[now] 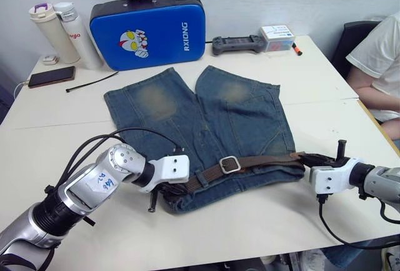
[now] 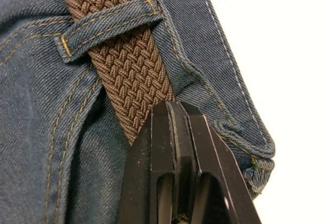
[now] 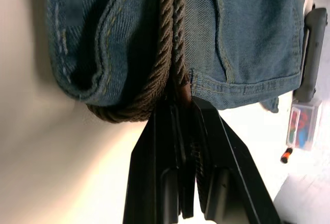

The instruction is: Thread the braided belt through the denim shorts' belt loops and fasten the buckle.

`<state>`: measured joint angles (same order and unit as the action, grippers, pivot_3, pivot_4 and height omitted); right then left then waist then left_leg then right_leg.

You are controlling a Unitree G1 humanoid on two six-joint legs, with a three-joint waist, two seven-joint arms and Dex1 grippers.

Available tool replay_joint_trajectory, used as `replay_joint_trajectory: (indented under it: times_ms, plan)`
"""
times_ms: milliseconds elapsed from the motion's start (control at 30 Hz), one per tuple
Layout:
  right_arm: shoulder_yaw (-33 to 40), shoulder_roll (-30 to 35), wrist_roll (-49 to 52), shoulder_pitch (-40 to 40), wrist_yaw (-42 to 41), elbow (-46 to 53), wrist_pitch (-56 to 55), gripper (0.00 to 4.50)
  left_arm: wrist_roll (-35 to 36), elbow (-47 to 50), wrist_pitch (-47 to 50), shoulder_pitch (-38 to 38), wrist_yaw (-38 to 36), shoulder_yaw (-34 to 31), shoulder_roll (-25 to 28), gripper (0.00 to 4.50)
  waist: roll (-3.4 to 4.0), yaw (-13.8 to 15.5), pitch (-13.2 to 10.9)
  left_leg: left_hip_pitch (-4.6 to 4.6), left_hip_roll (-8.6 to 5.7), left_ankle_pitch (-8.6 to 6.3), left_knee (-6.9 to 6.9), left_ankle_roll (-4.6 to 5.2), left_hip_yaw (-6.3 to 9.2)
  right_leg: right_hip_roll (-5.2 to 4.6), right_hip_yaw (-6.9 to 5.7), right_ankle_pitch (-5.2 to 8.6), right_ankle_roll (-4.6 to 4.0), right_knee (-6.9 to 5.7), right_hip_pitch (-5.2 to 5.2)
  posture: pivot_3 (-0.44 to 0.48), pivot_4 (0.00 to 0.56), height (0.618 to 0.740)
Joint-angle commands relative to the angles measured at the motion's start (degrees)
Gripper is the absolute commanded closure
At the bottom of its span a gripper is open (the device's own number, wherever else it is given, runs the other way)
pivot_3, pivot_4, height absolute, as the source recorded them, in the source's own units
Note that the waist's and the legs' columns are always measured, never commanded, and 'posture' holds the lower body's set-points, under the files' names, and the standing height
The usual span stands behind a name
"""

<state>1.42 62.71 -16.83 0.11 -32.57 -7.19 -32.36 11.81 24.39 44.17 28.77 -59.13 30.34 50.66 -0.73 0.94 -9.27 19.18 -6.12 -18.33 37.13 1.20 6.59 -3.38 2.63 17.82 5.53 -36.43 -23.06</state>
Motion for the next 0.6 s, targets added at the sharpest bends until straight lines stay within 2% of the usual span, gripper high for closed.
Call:
replay_joint_trajectory:
  times_ms: [33,200,267,433,533,600]
  plan:
    - [2.48,0.84,4.30,0.79,-3.29,1.15,2.12,3.34,-4.03,-5.67,0.14,-1.86,-1.36,2.27,2.56,4.50,0.01,-0.07,0.01,0.00,0.00,0.00,0.00,0.00,0.00,0.00,0.00,0.00,0.00,0.00,0.00,0.000,0.150,0.740]
    - [4.74,2.52,8.53,-0.62,-7.22,3.11,3.03,0.84,-2.29,-8.88,-1.72,-1.05,-3.37,-1.59,1.97,4.50,0.02,-0.91,0.01,0.00,0.06,-0.03,-0.01,-0.04,0.01,0.07,0.00,0.01,-0.02,0.00,-0.01,0.000,0.150,0.740]
    - [5.95,3.57,12.41,-2.95,-10.15,5.89,5.45,0.04,-0.02,-10.69,-2.10,-0.24,-4.52,-5.07,1.15,4.50,0.07,-1.33,-0.02,0.00,0.10,-0.04,-0.02,-0.06,-0.01,0.11,0.01,0.02,-0.04,0.00,-0.03,0.000,0.150,0.740]
    - [8.30,5.59,22.40,-6.15,-18.85,10.25,17.18,0.04,9.30,-12.41,1.99,3.56,-7.06,-15.40,-0.98,4.50,-0.04,-1.08,-0.32,0.21,0.18,-0.07,0.05,-0.09,-0.10,0.19,0.10,0.01,-0.04,-0.13,-0.34,0.000,0.150,0.740]
    - [11.14,3.54,33.14,-7.36,-21.25,13.88,31.10,0.04,13.19,-13.29,4.35,4.72,-7.58,-20.72,-0.88,4.50,-0.11,-0.72,-0.37,0.54,0.20,-0.12,0.17,-0.06,0.01,0.16,0.04,0.01,-0.04,-0.06,-0.52,0.000,0.150,0.740]
    - [13.07,1.92,40.27,-8.09,-21.05,15.97,41.69,0.04,16.76,-12.36,5.67,3.94,-7.18,-26.92,-0.21,4.50,-0.10,-0.70,-0.38,0.91,0.18,-0.18,0.37,0.01,0.03,0.12,-0.02,0.00,-0.03,-0.03,-0.74,0.000,0.150,0.740]
